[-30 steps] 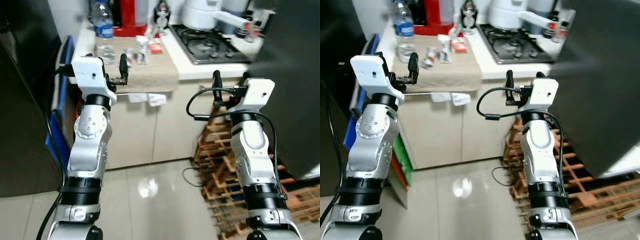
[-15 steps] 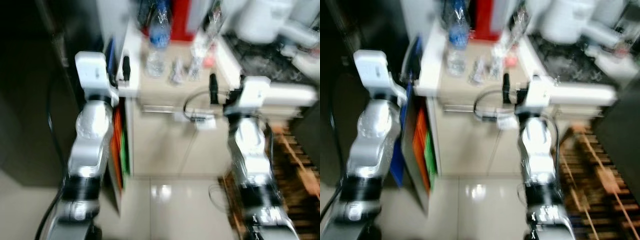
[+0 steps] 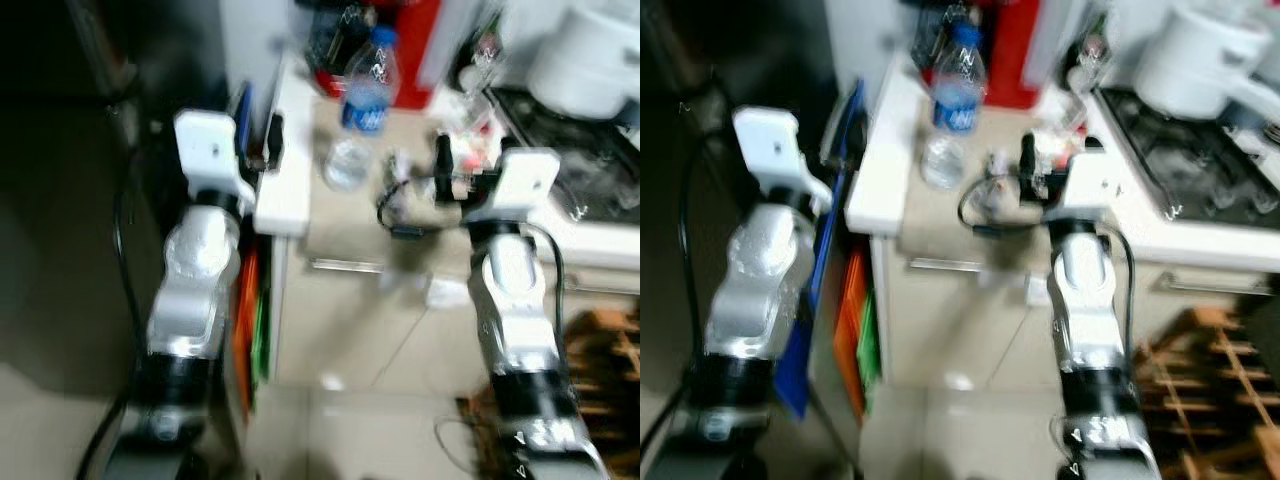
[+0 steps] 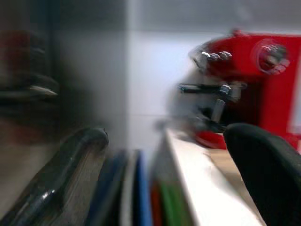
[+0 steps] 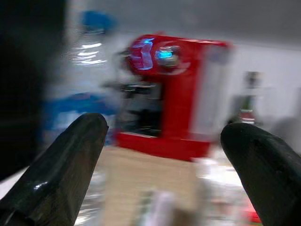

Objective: Restocking fridge

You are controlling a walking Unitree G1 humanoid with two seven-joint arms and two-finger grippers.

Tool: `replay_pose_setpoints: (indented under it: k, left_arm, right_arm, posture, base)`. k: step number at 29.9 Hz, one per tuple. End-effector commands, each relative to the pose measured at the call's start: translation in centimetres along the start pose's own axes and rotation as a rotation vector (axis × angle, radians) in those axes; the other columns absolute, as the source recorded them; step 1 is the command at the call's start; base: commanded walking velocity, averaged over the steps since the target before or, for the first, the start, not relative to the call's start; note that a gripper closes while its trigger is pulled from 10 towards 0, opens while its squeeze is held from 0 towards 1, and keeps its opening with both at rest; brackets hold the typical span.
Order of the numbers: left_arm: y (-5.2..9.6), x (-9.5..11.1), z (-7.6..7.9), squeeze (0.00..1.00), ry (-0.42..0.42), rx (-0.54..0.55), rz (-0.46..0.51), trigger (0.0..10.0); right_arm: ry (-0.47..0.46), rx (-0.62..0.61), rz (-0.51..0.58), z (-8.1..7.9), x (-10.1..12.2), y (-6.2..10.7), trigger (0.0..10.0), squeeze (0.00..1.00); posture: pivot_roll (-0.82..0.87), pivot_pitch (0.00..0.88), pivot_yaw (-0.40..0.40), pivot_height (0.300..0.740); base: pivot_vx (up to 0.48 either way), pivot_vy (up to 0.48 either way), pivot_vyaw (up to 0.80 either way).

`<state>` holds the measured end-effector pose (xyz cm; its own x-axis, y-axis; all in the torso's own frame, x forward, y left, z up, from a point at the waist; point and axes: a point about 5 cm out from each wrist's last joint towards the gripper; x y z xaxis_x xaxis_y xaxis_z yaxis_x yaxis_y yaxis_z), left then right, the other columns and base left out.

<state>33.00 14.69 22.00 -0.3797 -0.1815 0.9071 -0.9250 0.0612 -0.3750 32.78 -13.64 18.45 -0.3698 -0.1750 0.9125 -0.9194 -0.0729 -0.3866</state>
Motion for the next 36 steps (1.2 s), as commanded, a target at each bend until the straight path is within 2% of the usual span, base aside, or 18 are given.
replay_pose_setpoints:
  k: [1, 15, 24, 27, 29, 30, 31, 36]
  left_arm:
    - [-0.2, 0.6, 1.2, 0.00, 0.017, -0.039, 0.024, 10.0]
    - [-0.6, 0.7, 0.5, 0.00, 0.020, -0.030, 0.034, 10.0]
    - [-0.9, 1.0, -0.3, 0.00, 0.009, 0.006, 0.051, 10.0]
    - [-1.7, 2.2, -1.4, 0.00, -0.031, 0.048, 0.086, 10.0]
    - [-2.2, 2.9, -1.9, 0.00, -0.028, 0.055, 0.101, 10.0]
    - [-3.1, 4.3, -3.0, 0.00, -0.020, 0.098, 0.138, 10.0]
    - [-3.3, 4.8, -3.3, 0.00, -0.015, 0.109, 0.153, 10.0]
    - [-5.0, 6.9, -3.6, 0.00, -0.023, 0.075, 0.196, 10.0]
  right_arm:
    - [0.028, -0.038, 0.032, 1.3, 0.8, -0.1, 10.0, 0.00]
    - [0.035, -0.040, 0.065, 1.0, 1.4, -0.4, 10.0, 0.00]
    - [0.041, -0.028, 0.097, 0.6, 2.2, -0.6, 10.0, 0.00]
    - [0.040, -0.026, 0.106, 0.6, 2.4, -0.8, 10.0, 0.00]
    - [0.039, -0.025, 0.107, 0.6, 2.4, -0.8, 10.0, 0.00]
    - [0.036, -0.023, 0.105, 0.5, 2.4, -0.8, 10.0, 0.00]
    - [0.035, -0.021, 0.105, 0.5, 2.4, -0.8, 10.0, 0.00]
    - [0.031, -0.017, 0.096, 0.4, 2.2, -0.9, 10.0, 0.00]
  posture:
    - [-0.01, 0.000, -0.048, 0.740]
    - [-0.01, 0.000, -0.043, 0.740]
    - [-0.02, 0.000, -0.044, 0.740]
    - [-0.02, 0.000, -0.044, 0.740]
    - [-0.01, 0.000, -0.045, 0.740]
    - [-0.01, 0.000, -0.045, 0.740]
    - [-0.01, 0.000, -0.045, 0.740]
    - [0.00, 0.000, -0.056, 0.740]
  base:
    - [0.304, -0.368, 0.00]
    - [0.322, -0.351, 0.00]
    - [0.062, 0.000, 0.00]
    - [0.000, 0.000, 0.00]
    - [0.000, 0.000, 0.00]
    - [0.000, 0.000, 0.00]
    - [0.000, 0.000, 0.00]
    - [0.000, 0.000, 0.00]
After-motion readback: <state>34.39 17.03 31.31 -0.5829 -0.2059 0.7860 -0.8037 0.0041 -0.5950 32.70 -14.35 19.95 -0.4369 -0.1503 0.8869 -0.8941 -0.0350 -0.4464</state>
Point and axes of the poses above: a point about 5 cm out from each wrist's last joint towards the gripper, its own y axis pointing back from the gripper into the wrist, its own x axis along the axis of the wrist's last joint, z = x × y, and after that the axes turned 9 degrees about -y, right-handed
